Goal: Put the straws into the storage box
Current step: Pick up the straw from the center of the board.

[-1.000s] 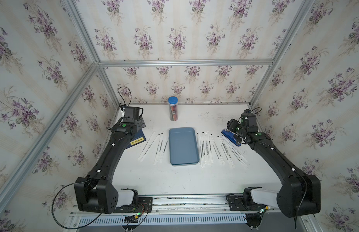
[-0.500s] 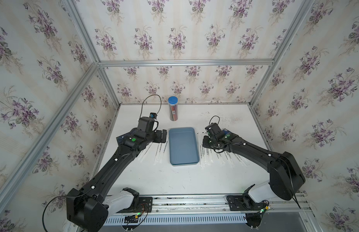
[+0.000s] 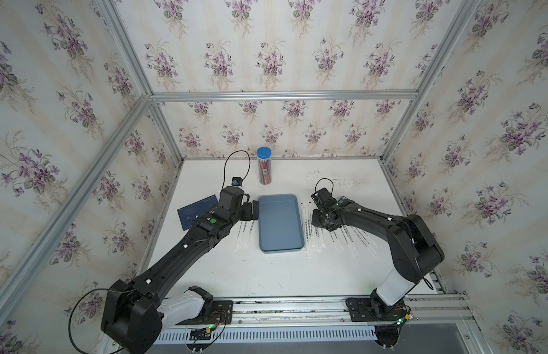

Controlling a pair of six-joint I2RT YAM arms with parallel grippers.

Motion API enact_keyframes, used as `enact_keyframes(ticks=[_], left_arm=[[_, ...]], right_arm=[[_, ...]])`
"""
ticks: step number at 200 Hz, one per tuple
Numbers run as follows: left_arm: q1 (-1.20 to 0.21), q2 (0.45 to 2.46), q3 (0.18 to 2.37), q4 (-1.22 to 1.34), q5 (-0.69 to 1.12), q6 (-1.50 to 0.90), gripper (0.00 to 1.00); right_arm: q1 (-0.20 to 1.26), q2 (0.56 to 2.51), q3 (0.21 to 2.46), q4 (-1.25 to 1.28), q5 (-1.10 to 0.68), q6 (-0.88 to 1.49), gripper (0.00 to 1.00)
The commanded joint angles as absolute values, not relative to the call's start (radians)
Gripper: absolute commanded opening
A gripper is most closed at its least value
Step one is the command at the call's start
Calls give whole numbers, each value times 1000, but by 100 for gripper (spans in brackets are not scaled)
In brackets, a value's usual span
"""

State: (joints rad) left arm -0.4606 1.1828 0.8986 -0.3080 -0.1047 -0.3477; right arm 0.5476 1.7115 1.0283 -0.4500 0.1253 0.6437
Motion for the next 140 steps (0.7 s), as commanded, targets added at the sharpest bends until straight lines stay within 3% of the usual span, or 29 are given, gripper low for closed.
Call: enact_keyframes(ticks=[1,90,140], left_arm=[[-463,1196,905,-277,-109,-360,100],[-465,1181,879,-250,-107,-355,100],[-466,1179,879,-253,-123,-352,100]], right_arm=[[509,1747,1055,-451,151,610,34],[502,1817,1057,-421,136,608,33],[503,1811,1051,-439,163,620,24]])
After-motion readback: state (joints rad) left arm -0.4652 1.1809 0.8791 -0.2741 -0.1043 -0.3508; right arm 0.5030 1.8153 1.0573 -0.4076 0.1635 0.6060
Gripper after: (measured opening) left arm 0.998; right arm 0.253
